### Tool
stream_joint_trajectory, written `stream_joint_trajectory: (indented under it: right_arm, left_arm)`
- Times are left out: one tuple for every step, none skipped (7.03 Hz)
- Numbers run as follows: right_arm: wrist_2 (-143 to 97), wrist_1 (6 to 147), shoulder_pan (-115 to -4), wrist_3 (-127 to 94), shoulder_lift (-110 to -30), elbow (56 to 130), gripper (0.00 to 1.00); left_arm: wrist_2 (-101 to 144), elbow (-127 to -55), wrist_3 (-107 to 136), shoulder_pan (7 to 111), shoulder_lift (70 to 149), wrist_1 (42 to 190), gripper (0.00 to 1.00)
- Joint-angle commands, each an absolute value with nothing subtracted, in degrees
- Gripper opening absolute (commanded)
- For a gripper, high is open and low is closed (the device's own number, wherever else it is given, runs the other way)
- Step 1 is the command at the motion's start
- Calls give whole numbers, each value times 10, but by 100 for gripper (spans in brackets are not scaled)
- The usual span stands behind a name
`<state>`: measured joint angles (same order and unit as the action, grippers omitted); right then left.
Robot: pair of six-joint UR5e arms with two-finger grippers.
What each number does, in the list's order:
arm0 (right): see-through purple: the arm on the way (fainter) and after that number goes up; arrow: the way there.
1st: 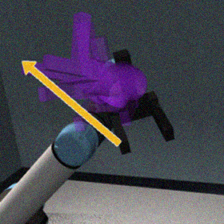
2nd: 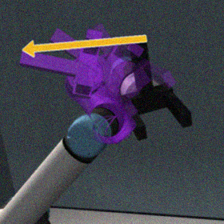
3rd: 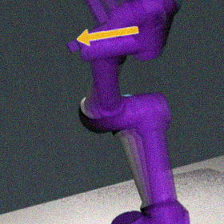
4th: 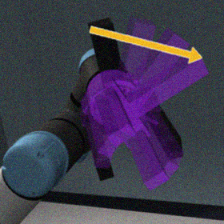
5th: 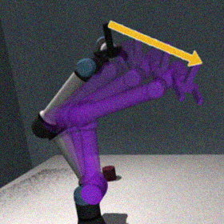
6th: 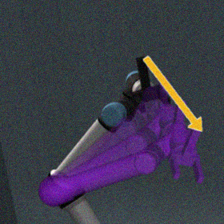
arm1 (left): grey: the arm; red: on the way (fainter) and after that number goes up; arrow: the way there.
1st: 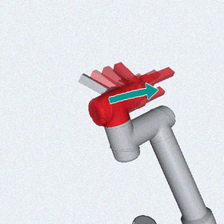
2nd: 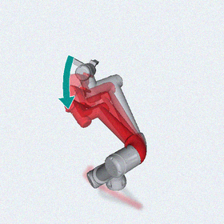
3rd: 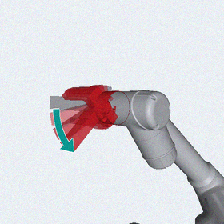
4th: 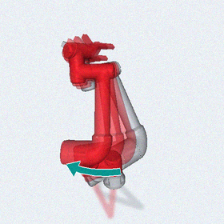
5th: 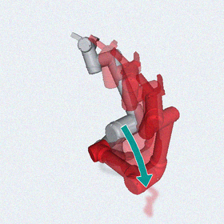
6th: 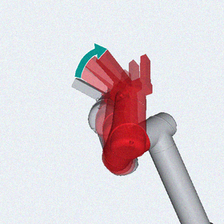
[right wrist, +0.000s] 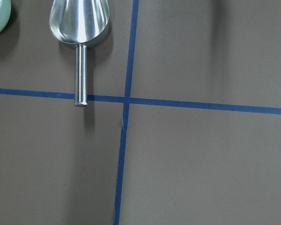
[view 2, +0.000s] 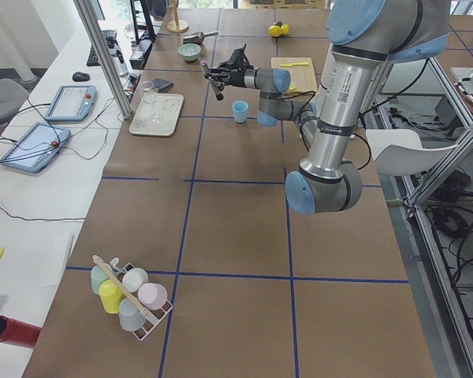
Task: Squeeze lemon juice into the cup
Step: 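Carry the muddler over the blue cup and lower it inside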
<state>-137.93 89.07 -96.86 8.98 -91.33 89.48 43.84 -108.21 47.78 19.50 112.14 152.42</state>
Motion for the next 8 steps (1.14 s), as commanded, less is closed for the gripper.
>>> stream_joint_trajectory:
  right_arm:
    - [-1380,885,-967,86,-914,887,100]
    - [-1380,884,-967,86,-914,888,100]
    - [-1380,884,-967,86,-914,887,100]
    - [-1380,884,-967,85,-914,888,100]
    - [-1380,884,-967,84,-914,888,100]
    - [-1381,884,-967,84,-914,888,100]
    - [-1381,884,-967,83,-914,889,100]
    - [-1381,884,-967,83,-913,891,100]
  left_arm:
    - [363,-1073,380,119,1156,1525,0]
    - [360,-1051,375,88,1176,1525,0]
    - [352,-1037,374,80,1188,1525,0]
    - [335,-1024,373,71,1190,1525,0]
    - [334,-1003,373,71,1202,1525,0]
    - [331,-992,374,70,1208,1526,0]
    - [331,-984,375,70,1210,1526,0]
    - [330,-963,375,70,1223,1526,0]
